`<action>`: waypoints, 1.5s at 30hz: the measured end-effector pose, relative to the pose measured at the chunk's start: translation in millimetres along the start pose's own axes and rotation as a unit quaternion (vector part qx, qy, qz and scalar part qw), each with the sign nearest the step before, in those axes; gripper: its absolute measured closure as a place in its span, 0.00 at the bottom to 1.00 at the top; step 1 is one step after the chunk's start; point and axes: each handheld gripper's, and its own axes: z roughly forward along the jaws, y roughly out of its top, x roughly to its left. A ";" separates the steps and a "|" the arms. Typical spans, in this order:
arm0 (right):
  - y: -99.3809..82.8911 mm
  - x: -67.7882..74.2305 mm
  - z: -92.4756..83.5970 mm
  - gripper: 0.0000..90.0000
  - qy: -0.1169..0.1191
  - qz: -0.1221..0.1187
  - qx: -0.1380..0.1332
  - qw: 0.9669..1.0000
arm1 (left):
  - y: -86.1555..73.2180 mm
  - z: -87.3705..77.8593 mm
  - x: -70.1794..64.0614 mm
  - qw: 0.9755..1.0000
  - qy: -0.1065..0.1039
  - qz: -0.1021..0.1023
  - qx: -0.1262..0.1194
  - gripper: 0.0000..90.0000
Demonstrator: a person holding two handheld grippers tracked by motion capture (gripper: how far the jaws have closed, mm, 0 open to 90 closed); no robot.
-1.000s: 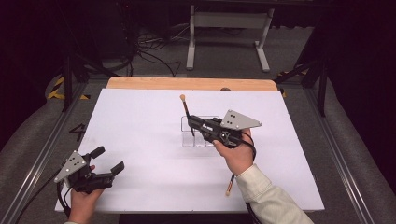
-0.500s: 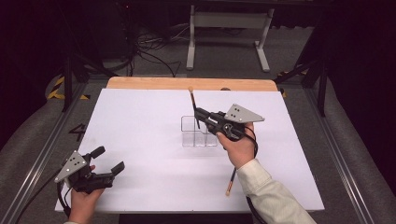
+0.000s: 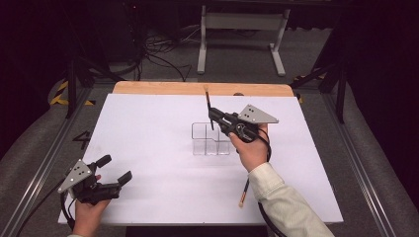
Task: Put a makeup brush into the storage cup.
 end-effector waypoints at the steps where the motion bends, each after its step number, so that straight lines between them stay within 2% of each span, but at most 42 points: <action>1: -1.4 -0.8 0.8 0.93 -0.003 0.002 0.001 1.000 | -0.1 0.0 -0.1 1.000 0.001 -0.001 0.000 0.00; 15: -19.2 -5.7 4.7 0.93 -0.013 0.029 0.012 0.999 | -0.1 -0.1 0.0 1.000 0.001 -0.002 0.000 0.00; 45: -46.9 -5.3 7.0 0.93 -0.019 0.041 0.049 0.998 | 0.0 -0.1 -0.1 1.000 -0.002 -0.003 0.001 0.00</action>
